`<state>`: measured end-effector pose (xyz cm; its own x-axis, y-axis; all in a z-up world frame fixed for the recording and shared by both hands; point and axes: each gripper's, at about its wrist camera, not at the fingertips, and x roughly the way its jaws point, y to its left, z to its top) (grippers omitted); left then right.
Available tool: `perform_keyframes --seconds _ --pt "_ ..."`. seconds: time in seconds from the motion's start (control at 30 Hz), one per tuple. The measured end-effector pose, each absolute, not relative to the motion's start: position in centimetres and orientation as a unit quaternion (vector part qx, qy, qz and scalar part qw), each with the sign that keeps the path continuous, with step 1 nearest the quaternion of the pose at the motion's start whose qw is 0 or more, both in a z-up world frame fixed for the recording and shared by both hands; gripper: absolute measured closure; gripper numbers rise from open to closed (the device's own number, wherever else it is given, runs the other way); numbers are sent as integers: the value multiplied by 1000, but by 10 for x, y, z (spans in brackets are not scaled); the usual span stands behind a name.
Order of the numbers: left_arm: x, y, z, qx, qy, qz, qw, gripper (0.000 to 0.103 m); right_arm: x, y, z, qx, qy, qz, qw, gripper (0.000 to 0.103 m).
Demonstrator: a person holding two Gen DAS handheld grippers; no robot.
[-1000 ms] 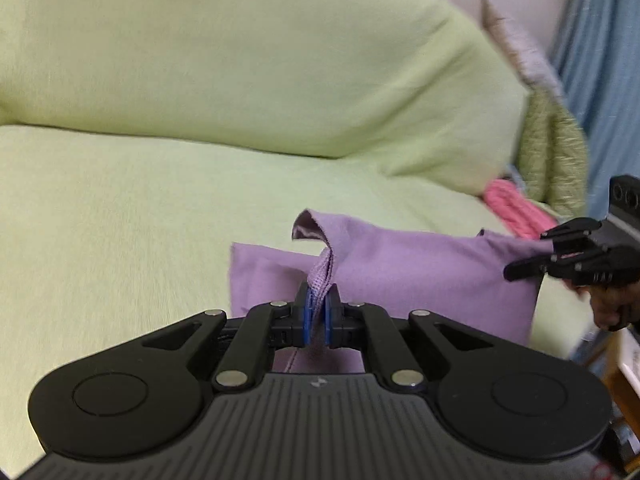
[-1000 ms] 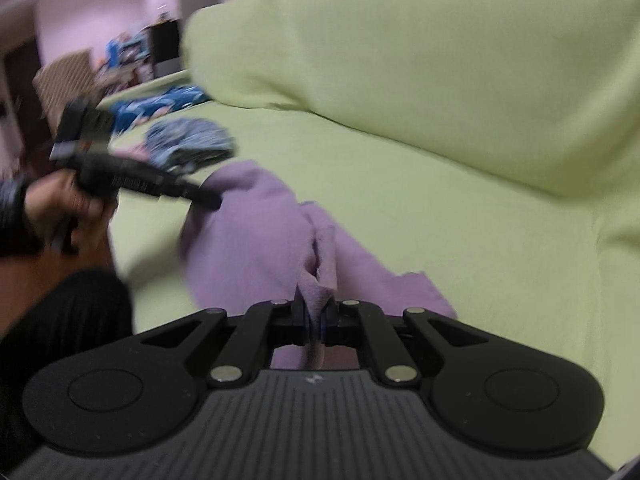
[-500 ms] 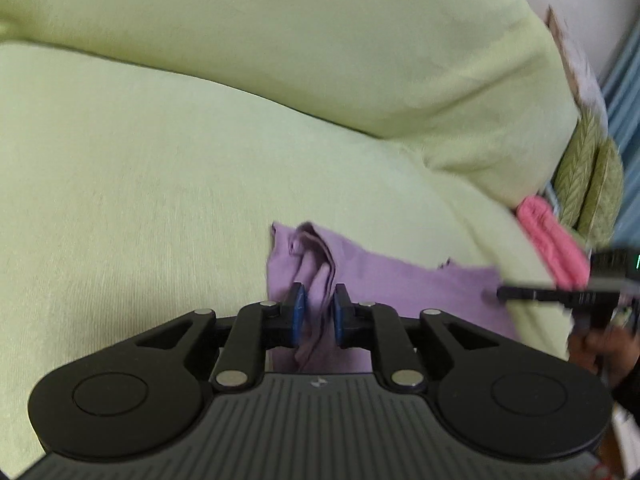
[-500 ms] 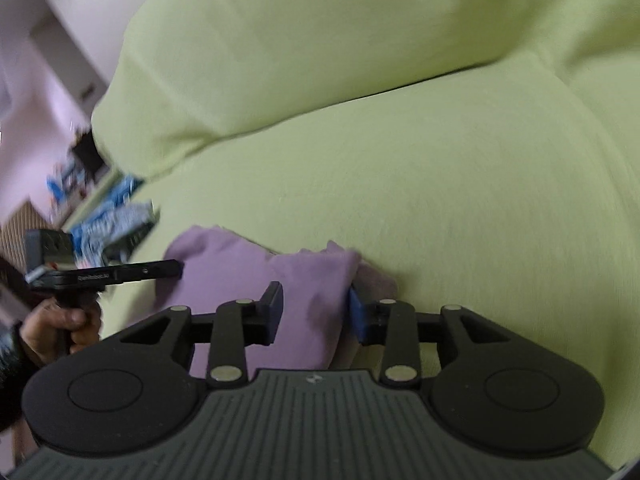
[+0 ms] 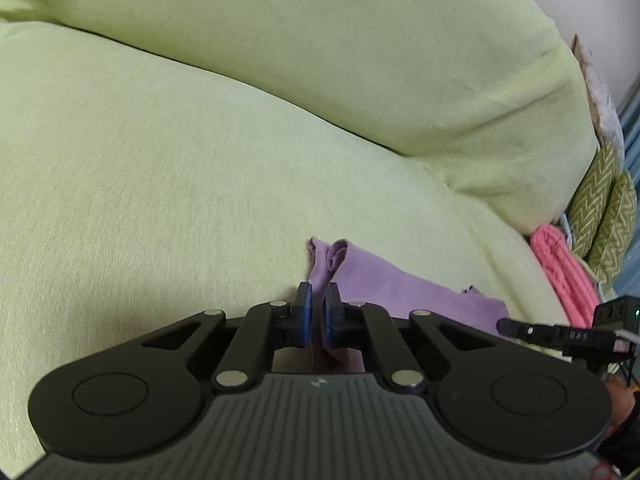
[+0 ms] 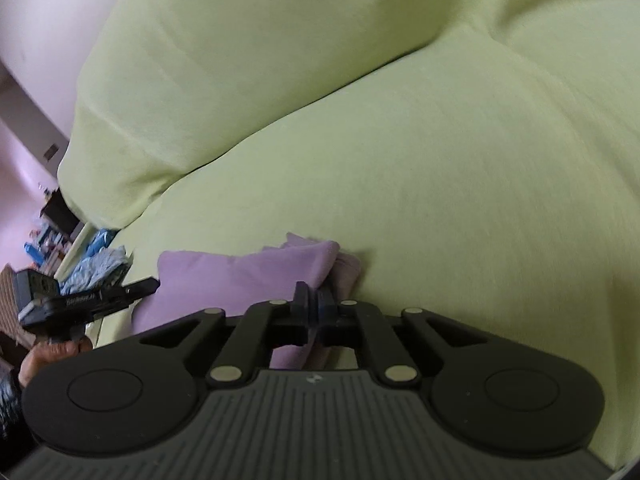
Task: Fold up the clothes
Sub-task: 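Lay the folded top on the sofa and open both grippers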
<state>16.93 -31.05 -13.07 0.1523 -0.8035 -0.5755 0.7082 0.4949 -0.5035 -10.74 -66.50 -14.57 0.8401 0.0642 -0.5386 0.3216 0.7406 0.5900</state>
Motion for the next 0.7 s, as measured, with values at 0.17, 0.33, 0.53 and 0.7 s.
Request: perform_keyframes --seconds 0.17,0.33,0.53,0.7 --pt "147 -306 -99 40 357 -501 787 99 -119 -655 -123 298 258 -140 909 89" --pt "110 -326 -85 92 335 -549 760 98 -129 -627 -110 304 229 -96 920 89" --pt "89 -342 -106 167 328 -565 738 88 -124 -596 -130 272 286 -70 916 92" --pt "84 -340 -88 174 321 -553 749 89 -168 -601 -128 311 267 -102 906 78"
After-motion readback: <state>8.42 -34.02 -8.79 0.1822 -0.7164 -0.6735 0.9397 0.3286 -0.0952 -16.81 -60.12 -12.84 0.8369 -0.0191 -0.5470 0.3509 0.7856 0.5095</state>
